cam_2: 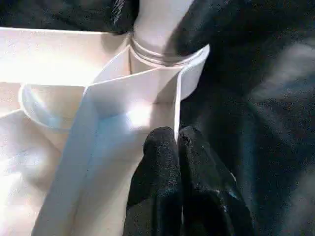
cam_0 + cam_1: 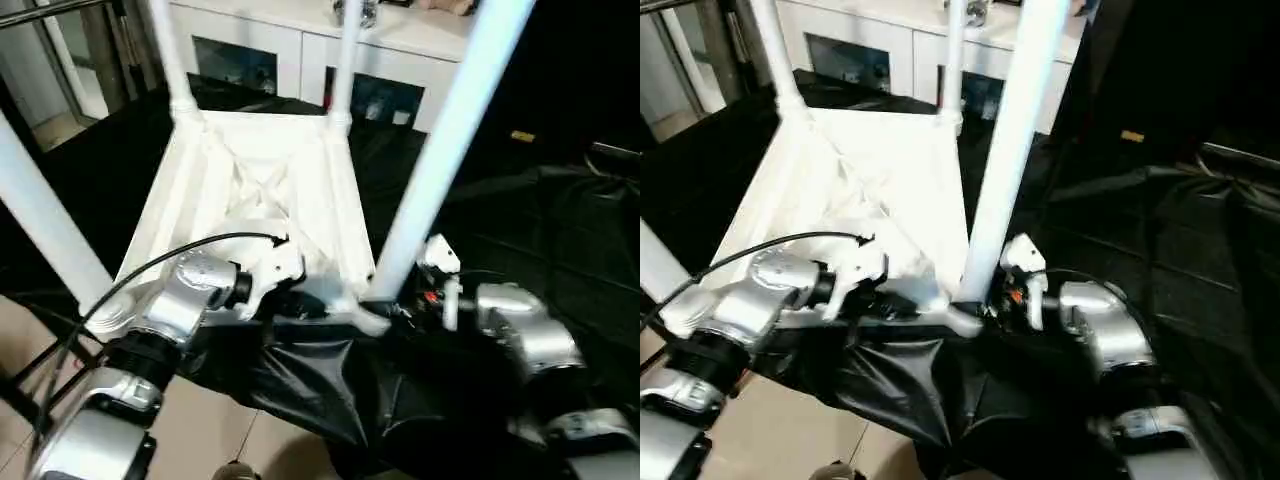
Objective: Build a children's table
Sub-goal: Rotate leg to tighten
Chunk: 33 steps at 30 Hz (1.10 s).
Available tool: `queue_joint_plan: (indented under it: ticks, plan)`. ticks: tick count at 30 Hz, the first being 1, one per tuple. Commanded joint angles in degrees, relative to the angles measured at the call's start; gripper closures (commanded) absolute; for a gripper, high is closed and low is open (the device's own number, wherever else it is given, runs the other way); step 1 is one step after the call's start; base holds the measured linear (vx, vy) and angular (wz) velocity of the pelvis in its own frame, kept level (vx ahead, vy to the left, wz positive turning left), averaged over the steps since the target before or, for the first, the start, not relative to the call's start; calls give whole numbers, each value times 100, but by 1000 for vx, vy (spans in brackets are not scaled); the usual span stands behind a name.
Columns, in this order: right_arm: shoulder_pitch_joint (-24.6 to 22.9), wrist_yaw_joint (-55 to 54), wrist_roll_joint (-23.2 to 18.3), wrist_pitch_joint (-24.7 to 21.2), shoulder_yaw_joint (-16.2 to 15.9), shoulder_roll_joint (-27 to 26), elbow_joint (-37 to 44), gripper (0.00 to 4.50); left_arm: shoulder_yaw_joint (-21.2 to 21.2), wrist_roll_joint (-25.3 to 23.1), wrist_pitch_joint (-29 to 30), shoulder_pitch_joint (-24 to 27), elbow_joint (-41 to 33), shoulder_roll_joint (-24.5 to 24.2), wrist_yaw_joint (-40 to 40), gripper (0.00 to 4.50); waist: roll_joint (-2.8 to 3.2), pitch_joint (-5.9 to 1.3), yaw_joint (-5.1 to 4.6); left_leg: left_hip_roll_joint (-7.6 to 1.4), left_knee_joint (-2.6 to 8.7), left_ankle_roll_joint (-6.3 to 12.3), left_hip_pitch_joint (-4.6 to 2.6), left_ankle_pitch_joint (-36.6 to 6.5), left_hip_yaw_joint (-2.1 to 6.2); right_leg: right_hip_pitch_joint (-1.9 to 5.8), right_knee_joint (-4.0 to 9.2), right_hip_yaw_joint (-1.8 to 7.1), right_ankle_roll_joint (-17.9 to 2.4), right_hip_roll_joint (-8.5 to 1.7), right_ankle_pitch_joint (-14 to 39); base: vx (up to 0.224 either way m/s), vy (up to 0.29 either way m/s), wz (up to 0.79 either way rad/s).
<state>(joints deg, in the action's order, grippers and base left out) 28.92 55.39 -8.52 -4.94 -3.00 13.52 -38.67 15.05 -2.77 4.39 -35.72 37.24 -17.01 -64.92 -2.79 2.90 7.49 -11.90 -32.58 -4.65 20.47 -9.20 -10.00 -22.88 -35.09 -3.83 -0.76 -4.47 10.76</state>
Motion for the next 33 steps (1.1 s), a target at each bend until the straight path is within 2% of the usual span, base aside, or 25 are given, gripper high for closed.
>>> queue_joint_plan:
  ticks: [1, 2, 3, 5, 7, 9, 11, 12, 16, 18, 24, 25, 26, 29, 31, 33]
  plan:
    - [63, -950, 238, -141, -33, -253, -452, 211, 28, -69, 166, -132, 102, 363, 560, 450, 4, -278, -76, -132, 424, -187, -54, -1863, 49, 222, 529, 229, -840, -408, 2365, 0, 0, 0]
    - [92, -1184, 254, -175, 3, -345, -525, 213, 5, -101, 211, -175, 164, 460, 768, 450, 16, -284, -92, -122, 431, -207, -64, -1932, 59, 228, 556, 220, -761, -412, 2557, 0, 0, 0]
    - [104, -1317, 259, -206, 20, -408, -558, 215, -11, -125, 240, -207, 209, 529, 920, 450, 11, -278, -143, -130, 432, -208, -83, -2071, 73, 206, 598, 221, -663, -418, 2780, 0, 0, 0]
    - [136, -1959, 413, -272, 4, -659, -665, 217, -47, -209, 327, -313, 349, 804, 1463, 450, 1, -272, -166, -112, 414, -134, -108, -2133, 61, 163, 644, 237, -556, -408, 2946, 0, 0, 0]
    - [146, -2233, 458, -359, -16, -831, -687, 217, -42, -226, 398, -334, 364, 984, 1701, 450, 6, -281, -177, -105, 421, -117, -94, -2115, 74, 180, 653, 224, -498, -406, 3023, 0, 0, 0]
    - [149, -2344, 455, -291, -5, -1017, -726, 217, -13, -240, 456, -299, 297, 1145, 1837, 450, 6, -276, -190, -115, 417, -105, -119, -2186, 68, 142, 669, 231, -521, -398, 2983, 0, 0, 0]
    - [177, -2358, 438, -227, 14, -1078, -800, 181, 18, -253, 456, -269, 257, 1211, 1855, 450, 15, -284, -193, -123, 426, -80, -117, -2262, 79, 145, 667, 224, -548, -399, 2927, 0, 0, 0]
    - [195, -2378, 438, -202, 22, -1087, -838, 181, 26, -262, 455, -261, 251, 1229, 1860, 450, 13, -283, -195, -121, 428, -73, -113, -2281, 76, 144, 665, 223, -554, -390, 2898, 0, 0, 0]
    - [222, -2225, 378, -186, 47, -1011, -824, 156, 54, -254, 387, -190, 186, 1144, 1700, 450, 22, -284, -195, -124, 440, -61, -107, -2343, 77, 147, 657, 236, -602, -392, 2734, 0, 0, 0]
    - [227, -1957, 444, -14, -41, -836, -768, 135, 67, -204, 285, -154, 146, 977, 1438, 450, 18, -295, -189, -128, 442, -36, -84, -2276, 78, 175, 641, 239, -623, -399, 2633, 0, 0, 0]
    - [101, -385, 272, 223, -272, -294, -351, 135, 79, -5, 123, -12, -117, 542, 591, 450, -17, -330, -163, -140, 419, 139, -40, -1734, 32, 238, 531, 264, -905, -386, 1666, 0, 0, 0]
    - [70, -146, 251, 264, -324, -208, -287, 135, 85, 39, 63, 11, -158, 471, 432, 450, -24, -347, -142, -137, 393, 220, -31, -1445, 18, 267, 473, 264, -1040, -373, 1216, 0, 0, 0]
    - [64, -85, 242, 261, -336, -186, -273, 135, 86, 51, 58, 17, -170, 454, 390, 450, -24, -347, -142, -137, 393, 220, -31, -1445, 18, 267, 473, 264, -1040, -373, 1216, 0, 0, 0]
    - [16, 846, 152, 315, -486, 150, -149, 135, 134, 180, 40, 93, -342, 138, -271, 450, -17, -374, -109, -139, 343, 403, -14, -957, -12, 296, 369, 250, -1308, -348, 361, 0, 0, 0]
    - [16, 1016, 138, 326, -500, 203, -141, 135, 146, 198, 39, 107, -373, 65, -413, 450, -10, -376, -71, -151, 329, 443, -14, -876, -29, 297, 342, 242, -1390, -341, 218, 0, 0, 0]
    - [1, 1547, 90, 267, -594, 354, -51, 135, 171, 201, -57, 118, -380, -139, -721, 450, -18, -358, -65, -159, 340, 420, -12, -1002, -28, 296, 357, 230, -1381, -344, 413, 0, 0, 0]
